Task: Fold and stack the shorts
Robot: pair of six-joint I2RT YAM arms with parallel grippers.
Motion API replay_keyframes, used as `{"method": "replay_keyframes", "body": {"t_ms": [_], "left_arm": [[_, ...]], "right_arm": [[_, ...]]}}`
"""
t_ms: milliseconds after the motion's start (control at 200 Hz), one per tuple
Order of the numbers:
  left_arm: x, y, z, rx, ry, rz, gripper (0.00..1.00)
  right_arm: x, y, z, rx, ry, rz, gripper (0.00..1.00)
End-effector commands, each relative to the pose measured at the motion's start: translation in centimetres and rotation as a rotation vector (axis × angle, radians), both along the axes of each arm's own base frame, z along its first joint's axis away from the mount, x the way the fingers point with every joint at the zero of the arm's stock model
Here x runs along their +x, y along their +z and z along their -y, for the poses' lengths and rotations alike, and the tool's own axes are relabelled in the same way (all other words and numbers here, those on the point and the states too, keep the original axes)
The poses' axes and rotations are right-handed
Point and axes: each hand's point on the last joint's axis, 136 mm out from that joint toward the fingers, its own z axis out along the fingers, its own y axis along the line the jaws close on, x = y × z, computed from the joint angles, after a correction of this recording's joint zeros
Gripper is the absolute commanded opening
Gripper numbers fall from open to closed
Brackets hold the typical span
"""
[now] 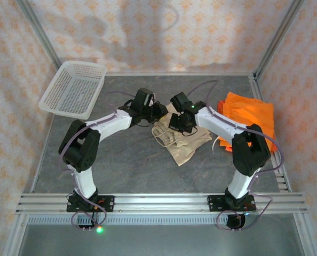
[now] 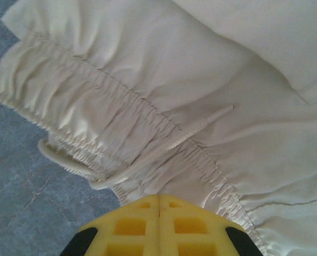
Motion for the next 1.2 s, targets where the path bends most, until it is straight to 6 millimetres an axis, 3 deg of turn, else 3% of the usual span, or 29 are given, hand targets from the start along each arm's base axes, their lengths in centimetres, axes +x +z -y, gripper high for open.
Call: {"method": "replay_keyframes", "body": {"t_ms": [0,70,345,440,636,791,936,1071,1116,1131,1196], "left_arm": [[0.5,-1.6,0.1,0.018,0.002,-0.022,0.05],[0.1,-5.2,-0.5,0.084,0.007,-0.075,0.03],[-2.3,-14.0,-3.8,0.260,0.039,-0.195,0.00],[-2.8,-15.5,-5.5,0.299,0.065,-0.213,0.00],[-3.0,-16.3,-7.6,0.340,0.086,-0.222,0.00],[-2.6,-15.7,-7.4,0.331,0.076,-0.196,0.00],[-1.3,-13.0,-6.6,0.308,0.052,-0.129,0.01],[0.4,-8.5,-6.2,0.295,0.036,-0.039,0.04],[0.9,-6.8,-6.4,0.289,0.037,-0.006,0.08],[1.1,-5.2,-6.4,0.277,0.040,0.025,0.09],[1.5,-1.8,-6.8,0.262,0.041,0.093,0.18]], "right_arm": [[-0.5,-2.6,0.3,0.017,-0.078,-0.050,0.00],[-1.6,-4.2,0.0,0.061,-0.099,-0.090,0.00],[-7.1,-8.7,0.0,0.092,-0.135,-0.184,0.00],[-8.7,-9.4,-0.1,0.108,-0.148,-0.204,0.00],[-10.9,-9.6,-1.0,0.161,-0.146,-0.228,0.00],[-11.7,-9.7,-2.6,0.222,-0.144,-0.247,0.00],[-11.3,-8.4,-5.8,0.358,-0.146,-0.252,0.00],[-9.7,-3.8,-9.0,0.518,-0.090,-0.185,0.03],[-9.1,-1.9,-9.2,0.531,-0.069,-0.139,0.07],[-9.0,-1.2,-9.2,0.531,-0.061,-0.118,0.08],[-8.5,1.7,-8.4,0.504,-0.026,-0.035,0.13]]}}
